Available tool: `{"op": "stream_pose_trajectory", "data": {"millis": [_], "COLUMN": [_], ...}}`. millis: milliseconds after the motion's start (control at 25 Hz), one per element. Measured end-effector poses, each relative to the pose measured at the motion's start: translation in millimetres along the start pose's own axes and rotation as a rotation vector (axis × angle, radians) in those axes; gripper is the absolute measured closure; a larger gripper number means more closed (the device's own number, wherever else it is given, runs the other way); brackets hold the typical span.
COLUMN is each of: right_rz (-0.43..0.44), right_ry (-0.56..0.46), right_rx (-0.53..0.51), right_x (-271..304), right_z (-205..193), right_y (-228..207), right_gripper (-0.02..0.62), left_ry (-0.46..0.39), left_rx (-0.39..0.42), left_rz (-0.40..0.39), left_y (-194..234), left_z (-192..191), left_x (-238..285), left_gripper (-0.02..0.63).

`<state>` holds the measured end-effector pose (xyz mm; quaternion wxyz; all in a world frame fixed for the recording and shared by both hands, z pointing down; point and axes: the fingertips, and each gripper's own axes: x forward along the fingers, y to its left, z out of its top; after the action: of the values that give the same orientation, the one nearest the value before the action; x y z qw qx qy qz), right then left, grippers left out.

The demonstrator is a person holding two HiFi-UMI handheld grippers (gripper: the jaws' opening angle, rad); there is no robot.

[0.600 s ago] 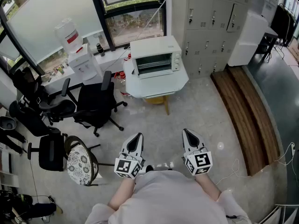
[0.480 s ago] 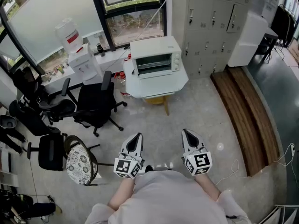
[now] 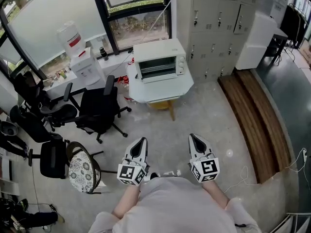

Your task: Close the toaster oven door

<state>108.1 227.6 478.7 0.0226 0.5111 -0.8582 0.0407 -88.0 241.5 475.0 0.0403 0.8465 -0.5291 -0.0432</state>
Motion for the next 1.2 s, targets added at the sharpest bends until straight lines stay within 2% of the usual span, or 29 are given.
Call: {"op": "stream_pose_trajectory", "data": {"millis": [360, 720, 1200], "right_rz": [0.011, 0.025, 0.01], "right_ry": [-0.01, -0.026, -0.007], "right_rx": [-0.008, -0.01, -0.021], "right_x": [-7.7, 0.5, 57.3], "right_z": [-1.2, 4.7, 2.5], "right_y": [-7.6, -9.1, -35.3], "right_gripper": [0.589, 0.589, 0.589], "left_ry": [-0.018, -0.031, -0.029], "left_rx": [0.018, 0.025, 0.029], "left_rz": [-0.003, 0.005, -0.024], "left_y": [-12.9, -7.1, 26.3], "left_z": [0.8, 3.3, -0.1], "left_x": [3.1, 7.9, 68.0], "left_gripper": [0.584, 0.584, 0.584]}}
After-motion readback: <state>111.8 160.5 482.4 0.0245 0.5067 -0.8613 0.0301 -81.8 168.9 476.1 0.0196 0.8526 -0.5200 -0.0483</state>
